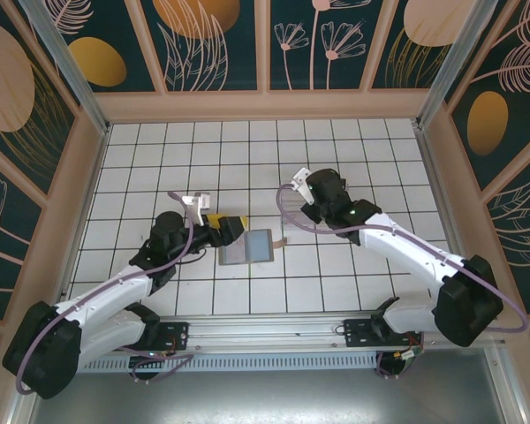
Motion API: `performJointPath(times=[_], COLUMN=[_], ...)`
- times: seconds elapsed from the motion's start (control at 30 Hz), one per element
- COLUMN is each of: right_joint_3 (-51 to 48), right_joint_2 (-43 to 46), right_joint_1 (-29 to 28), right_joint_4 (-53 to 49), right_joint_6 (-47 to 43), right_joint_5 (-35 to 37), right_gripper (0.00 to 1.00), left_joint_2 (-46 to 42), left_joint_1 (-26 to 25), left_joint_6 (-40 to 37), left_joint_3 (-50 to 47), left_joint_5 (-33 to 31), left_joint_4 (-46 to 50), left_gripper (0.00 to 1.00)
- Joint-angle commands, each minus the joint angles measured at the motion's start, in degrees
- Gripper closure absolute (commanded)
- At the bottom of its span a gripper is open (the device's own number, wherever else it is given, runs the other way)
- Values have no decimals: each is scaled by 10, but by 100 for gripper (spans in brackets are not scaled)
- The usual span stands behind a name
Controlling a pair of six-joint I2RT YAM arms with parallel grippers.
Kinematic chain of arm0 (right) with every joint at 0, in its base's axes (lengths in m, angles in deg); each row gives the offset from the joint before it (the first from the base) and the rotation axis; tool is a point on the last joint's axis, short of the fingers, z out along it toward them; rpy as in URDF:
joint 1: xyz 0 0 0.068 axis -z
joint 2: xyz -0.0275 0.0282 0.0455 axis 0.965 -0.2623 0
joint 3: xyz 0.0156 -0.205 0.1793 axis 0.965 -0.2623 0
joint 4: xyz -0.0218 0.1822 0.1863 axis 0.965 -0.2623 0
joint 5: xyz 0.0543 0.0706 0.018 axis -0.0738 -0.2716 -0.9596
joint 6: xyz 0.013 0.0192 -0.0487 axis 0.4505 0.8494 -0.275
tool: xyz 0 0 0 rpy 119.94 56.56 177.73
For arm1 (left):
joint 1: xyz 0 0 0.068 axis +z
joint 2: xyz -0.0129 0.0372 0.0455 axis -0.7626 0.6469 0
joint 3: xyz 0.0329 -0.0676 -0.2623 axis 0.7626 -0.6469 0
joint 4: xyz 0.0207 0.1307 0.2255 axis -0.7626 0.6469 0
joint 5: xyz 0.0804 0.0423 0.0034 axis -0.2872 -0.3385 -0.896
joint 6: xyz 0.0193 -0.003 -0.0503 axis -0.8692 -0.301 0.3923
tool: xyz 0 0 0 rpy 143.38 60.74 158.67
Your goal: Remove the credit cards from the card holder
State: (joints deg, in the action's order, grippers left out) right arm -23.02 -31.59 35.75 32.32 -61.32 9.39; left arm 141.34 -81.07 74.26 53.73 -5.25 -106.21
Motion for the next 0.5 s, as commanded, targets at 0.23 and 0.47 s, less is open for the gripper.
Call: performJointPath(times=[0.23, 0.47], right_joint_3=[6, 22], right_joint_2=[-5, -7], right_joint_1=[51, 74], right_joint_4=[-13, -33], right_joint_6=[-306, -394], right_joint_5=[43, 17], right_gripper=[100, 100], left_joint_2=[-55, -57], left_joint_1=[1, 1], left_joint_6=[5, 10], left_joint_3=[-26, -30], left_joint_5=[18, 21], left_joint_4=[-31, -34], left_gripper=[1, 1])
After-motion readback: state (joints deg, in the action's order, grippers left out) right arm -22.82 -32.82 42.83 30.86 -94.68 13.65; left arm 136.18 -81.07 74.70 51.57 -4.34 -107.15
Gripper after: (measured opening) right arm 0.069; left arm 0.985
